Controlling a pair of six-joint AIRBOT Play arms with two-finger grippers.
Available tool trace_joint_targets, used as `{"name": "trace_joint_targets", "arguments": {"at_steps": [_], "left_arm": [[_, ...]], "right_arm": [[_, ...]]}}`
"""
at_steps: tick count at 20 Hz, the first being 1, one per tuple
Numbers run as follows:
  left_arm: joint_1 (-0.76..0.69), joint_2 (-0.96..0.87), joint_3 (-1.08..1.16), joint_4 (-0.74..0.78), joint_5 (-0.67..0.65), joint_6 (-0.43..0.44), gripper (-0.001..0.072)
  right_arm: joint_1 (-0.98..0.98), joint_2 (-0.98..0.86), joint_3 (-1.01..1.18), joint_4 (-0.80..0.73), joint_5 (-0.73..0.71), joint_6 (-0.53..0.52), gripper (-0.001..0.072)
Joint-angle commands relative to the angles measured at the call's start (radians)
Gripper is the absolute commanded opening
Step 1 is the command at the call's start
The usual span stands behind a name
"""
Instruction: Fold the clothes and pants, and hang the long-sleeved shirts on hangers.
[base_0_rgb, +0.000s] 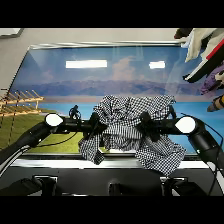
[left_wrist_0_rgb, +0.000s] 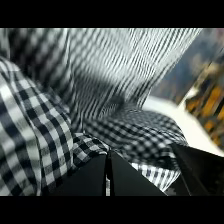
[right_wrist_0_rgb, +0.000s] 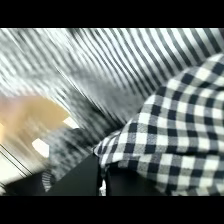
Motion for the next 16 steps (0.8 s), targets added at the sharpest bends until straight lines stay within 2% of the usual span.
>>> {"name": "trace_joint_targets", "arguments": {"at_steps": [1, 2, 3, 4, 5, 6, 7, 8, 9, 12, 14, 16], "left_arm": [[0.020, -0.063, 0.012, -0.032, 0.102, 0.021, 0.0021], [0.021, -0.075, 0.012, -0.032, 0.119, 0.021, 0.0021], [0.020, -0.085, 0.012, -0.032, 0.130, 0.021, 0.0022], [0.021, -0.092, 0.012, -0.032, 0.137, 0.024, 0.0028], [0.025, -0.092, 0.012, -0.032, 0.154, 0.054, 0.0122], [0.037, -0.092, 0.017, -0.031, 0.158, 0.087, 0.0321], [0.062, -0.091, 0.029, -0.031, 0.148, 0.122, 0.0485], [0.099, -0.084, 0.046, -0.030, 0.130, 0.165, 0.0518], [0.142, -0.075, 0.066, -0.018, 0.105, 0.206, 0.0519], [0.290, -0.018, 0.145, 0.152, -0.010, 0.222, 0.0519], [0.348, 0.037, 0.180, 0.280, -0.087, 0.222, 0.0519], [0.348, 0.097, 0.184, 0.393, -0.126, 0.217, 0.0519]], "right_arm": [[0.001, -0.064, 0.001, 0.000, -0.261, 0.068, 0.0101], [0.001, -0.085, 0.001, -0.002, -0.281, 0.056, 0.0207], [0.001, -0.103, 0.001, -0.002, -0.293, 0.045, 0.0355], [0.001, -0.115, 0.001, -0.004, -0.309, 0.029, 0.0454], [0.001, -0.118, 0.001, -0.011, -0.338, -0.010, 0.0466], [0.000, -0.109, 0.001, -0.034, -0.371, -0.053, 0.0465], [0.000, -0.089, 0.004, -0.085, -0.392, -0.064, 0.0462], [0.000, -0.069, 0.018, -0.159, -0.377, -0.056, 0.0461], [0.000, -0.045, 0.050, -0.260, -0.312, -0.056, 0.0461], [0.000, 0.018, 0.198, -0.574, 0.073, -0.088, 0.0464], [0.001, 0.051, 0.256, -0.588, 0.254, -0.265, 0.0464], [0.001, 0.061, 0.245, -0.538, 0.378, -0.383, 0.0462]]}}
